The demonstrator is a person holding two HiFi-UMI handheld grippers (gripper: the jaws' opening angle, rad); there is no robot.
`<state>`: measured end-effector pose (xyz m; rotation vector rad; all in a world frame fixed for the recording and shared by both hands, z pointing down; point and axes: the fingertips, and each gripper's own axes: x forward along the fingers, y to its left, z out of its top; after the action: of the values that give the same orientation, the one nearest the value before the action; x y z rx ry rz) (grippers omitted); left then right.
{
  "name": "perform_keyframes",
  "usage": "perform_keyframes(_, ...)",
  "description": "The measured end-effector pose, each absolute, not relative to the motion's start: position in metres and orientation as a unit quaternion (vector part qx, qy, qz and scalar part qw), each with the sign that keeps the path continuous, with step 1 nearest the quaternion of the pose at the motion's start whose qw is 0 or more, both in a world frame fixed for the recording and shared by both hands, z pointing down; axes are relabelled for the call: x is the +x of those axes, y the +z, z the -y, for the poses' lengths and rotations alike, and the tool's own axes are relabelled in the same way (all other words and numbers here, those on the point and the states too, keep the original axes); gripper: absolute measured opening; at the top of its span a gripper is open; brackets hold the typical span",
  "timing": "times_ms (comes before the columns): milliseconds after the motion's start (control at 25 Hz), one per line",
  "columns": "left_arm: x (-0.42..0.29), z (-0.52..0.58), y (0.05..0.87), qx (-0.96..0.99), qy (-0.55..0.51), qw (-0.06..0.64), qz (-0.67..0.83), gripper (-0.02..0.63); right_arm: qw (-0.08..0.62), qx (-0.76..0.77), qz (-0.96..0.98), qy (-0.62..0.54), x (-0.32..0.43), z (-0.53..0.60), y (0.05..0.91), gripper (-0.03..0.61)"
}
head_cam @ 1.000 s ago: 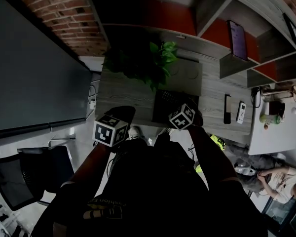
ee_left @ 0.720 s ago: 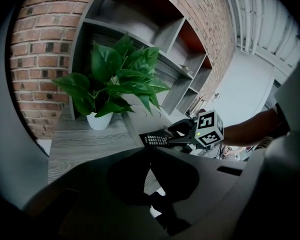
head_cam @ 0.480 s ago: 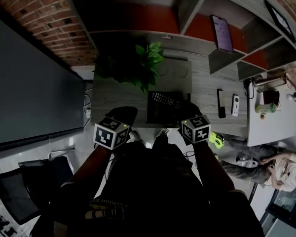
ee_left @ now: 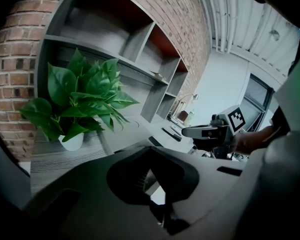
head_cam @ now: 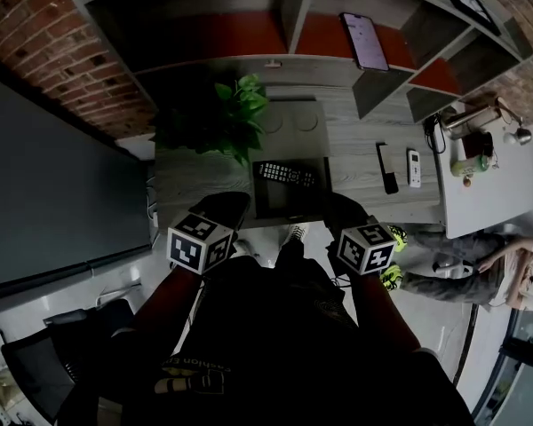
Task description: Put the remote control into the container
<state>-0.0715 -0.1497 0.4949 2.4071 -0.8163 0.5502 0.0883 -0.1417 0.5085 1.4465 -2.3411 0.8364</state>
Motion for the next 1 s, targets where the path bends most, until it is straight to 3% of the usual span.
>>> perform_keyframes(1000,-0.045,0.149,0.509,0.885,0.245,0.272,0.288,0.006,0.143,0.535,0.778,0.295,0.131,0.138,0.525,0.008)
